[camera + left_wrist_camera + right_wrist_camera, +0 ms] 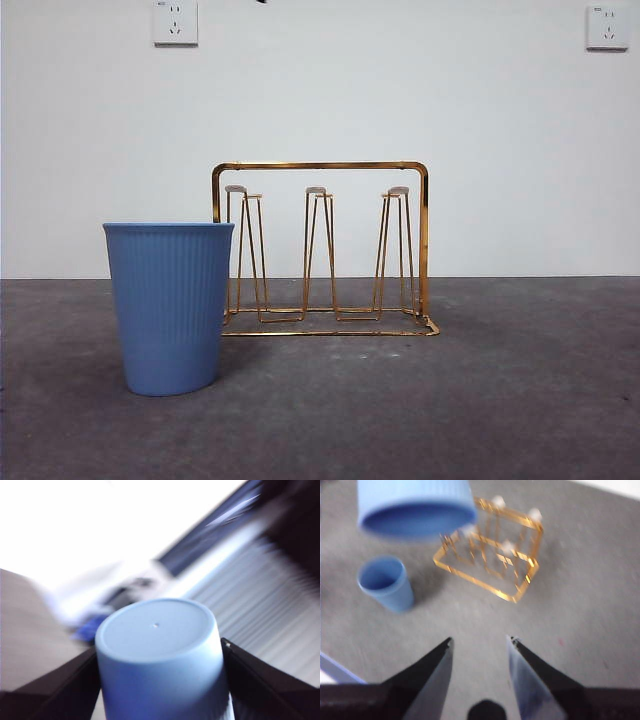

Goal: Pick up cup 1,put cup 1 in the cup rack,pick up cup 2,put cup 2 in the cup rack

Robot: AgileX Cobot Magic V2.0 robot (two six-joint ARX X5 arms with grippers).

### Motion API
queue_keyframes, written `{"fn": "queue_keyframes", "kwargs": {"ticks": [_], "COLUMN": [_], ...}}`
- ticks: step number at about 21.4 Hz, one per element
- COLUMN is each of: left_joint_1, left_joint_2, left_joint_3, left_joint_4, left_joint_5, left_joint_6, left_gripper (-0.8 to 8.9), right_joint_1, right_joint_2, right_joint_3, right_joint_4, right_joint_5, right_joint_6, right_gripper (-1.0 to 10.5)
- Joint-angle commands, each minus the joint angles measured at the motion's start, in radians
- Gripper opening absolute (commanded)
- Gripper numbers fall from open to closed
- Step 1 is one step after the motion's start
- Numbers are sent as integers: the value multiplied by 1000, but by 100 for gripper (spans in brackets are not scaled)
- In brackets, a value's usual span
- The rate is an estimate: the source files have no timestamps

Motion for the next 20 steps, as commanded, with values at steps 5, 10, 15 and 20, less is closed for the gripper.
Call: {"fn": "queue_keyframes", "kwargs": {"ticks": [5,10,15,20], "left_joint_1": [-73,-95,-98,-97], "left_joint_2": [5,69,182,270], "left_joint_3": [158,159,161,163], "left_joint_4": [-295,-234,-167,-98], "left_joint_5": [-368,-438,-508,-541], "left_joint_6": [666,745,753,753], "left_gripper": [-8,-8,-8,-8], "right_joint_1": [0,0,0,0], "right_joint_2": [-107,-137,-137,-137], "right_joint_3": [-8,-8,-8,-8], "right_joint_4": [-63,-64,-82,-83], "right_joint_5": [34,46,57,58], "right_joint_6": [41,39,37,37], "right_gripper": [189,189,189,189]}}
